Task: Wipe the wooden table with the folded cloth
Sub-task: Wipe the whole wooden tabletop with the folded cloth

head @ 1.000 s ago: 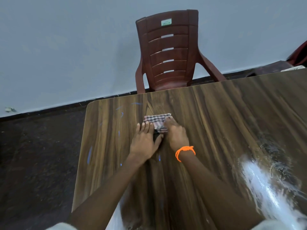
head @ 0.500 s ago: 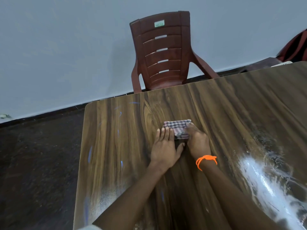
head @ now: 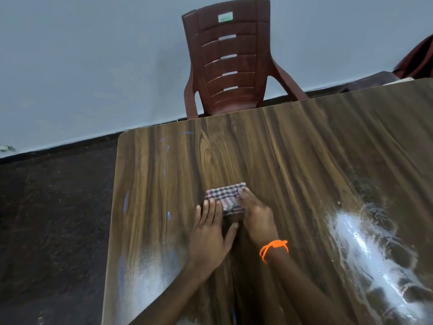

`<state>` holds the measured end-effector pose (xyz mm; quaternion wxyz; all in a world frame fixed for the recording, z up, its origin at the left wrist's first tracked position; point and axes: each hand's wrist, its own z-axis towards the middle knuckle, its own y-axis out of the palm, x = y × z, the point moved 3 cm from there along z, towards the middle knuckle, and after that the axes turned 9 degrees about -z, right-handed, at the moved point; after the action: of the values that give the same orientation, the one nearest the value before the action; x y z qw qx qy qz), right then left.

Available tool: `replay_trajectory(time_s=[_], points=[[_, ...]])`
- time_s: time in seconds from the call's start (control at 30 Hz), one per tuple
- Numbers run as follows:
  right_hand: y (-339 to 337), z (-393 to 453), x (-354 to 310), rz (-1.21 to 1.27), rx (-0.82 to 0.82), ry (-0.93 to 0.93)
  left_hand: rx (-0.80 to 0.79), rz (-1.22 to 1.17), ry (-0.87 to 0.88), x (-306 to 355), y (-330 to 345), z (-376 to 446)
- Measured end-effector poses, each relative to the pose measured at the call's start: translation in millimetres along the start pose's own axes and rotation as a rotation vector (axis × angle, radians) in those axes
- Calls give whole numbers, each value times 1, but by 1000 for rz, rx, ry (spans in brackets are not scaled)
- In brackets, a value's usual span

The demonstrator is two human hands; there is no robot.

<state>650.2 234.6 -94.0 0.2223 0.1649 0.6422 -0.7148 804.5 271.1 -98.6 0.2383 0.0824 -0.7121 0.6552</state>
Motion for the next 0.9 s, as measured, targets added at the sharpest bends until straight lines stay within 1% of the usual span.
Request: replay_trajectory(time_s=[0.1,0.2,0.3,0.37,0.5,0.6,0.7,0.8,0.9], points=[[-11,-35,6,6,61,59,-61,-23,13,18,11,-25],[-23,-49,23,-12,116,117,-99,-3,28,39,15,-20],[-28,-36,36,-20,167,190,-119,27,58,52,15,8],[-26,-19,37,-23,182,204,-112,59,60,50,14,29],[-16,12,24,-11,128,162,-76,97,26,31,5,47],[-10,10,3,-7,83,100,-55,77,-17,18,-2,30],[-3,-12,-9,13,45,69,-73,45,-54,13,-1,-3],[-2,-49,-8,20,30,68,-80,10,-39,18,2,-42],[-10,-87,5,18,46,103,-46,10,1,33,13,-70]])
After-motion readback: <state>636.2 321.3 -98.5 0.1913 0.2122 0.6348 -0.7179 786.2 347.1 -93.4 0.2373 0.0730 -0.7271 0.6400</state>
